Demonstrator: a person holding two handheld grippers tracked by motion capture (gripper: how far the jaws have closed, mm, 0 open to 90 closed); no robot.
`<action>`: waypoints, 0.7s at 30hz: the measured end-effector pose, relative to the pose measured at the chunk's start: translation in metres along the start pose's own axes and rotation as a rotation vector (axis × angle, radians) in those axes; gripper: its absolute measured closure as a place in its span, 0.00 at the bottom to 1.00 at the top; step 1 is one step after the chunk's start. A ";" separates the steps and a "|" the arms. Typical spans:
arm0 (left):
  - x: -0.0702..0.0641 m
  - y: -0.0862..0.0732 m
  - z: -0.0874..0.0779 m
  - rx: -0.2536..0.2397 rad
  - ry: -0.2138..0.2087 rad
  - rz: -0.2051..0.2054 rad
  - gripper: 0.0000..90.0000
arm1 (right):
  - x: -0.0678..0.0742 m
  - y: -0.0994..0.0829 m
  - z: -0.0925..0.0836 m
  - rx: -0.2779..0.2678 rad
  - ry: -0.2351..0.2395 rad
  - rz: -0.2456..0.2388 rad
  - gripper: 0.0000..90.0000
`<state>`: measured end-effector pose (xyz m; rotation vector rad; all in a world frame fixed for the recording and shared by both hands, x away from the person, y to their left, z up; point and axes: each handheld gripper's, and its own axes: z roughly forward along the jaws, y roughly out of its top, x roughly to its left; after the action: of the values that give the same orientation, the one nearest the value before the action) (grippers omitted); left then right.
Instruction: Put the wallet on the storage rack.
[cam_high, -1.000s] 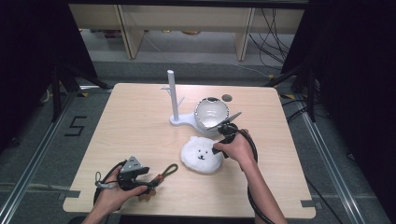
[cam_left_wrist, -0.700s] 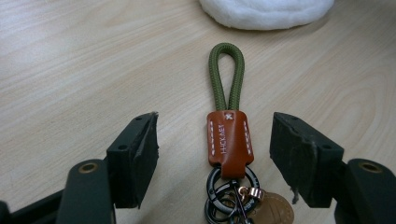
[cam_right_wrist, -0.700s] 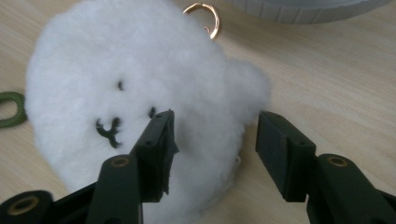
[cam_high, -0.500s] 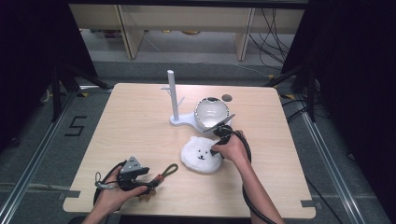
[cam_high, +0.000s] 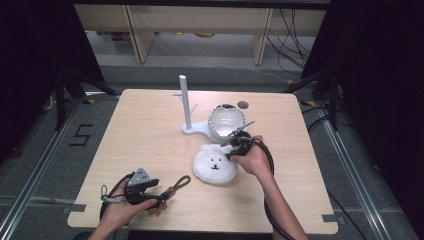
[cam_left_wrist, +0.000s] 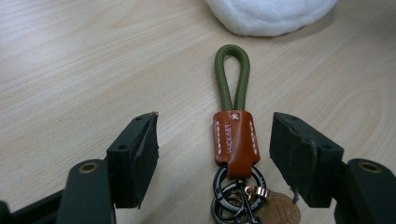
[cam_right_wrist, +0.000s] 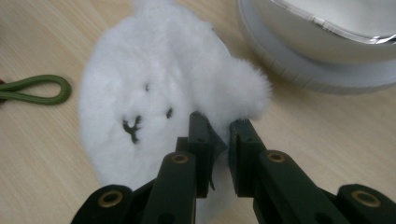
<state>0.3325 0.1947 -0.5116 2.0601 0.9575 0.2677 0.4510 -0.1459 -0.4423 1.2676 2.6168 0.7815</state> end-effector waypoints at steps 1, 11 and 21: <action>-0.001 0.000 0.001 -0.013 0.000 -0.010 0.35 | 0.003 0.001 -0.009 -0.026 -0.014 -0.019 0.91; -0.002 -0.001 0.002 -0.026 0.015 -0.009 0.35 | 0.006 0.011 -0.043 -0.142 -0.049 -0.078 0.92; 0.000 -0.002 0.001 -0.021 0.013 -0.001 0.35 | 0.005 0.022 -0.064 -0.177 -0.091 -0.102 0.92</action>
<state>0.3319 0.1952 -0.5136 2.0409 0.9592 0.2896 0.4423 -0.1560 -0.3758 1.0874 2.4570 0.8929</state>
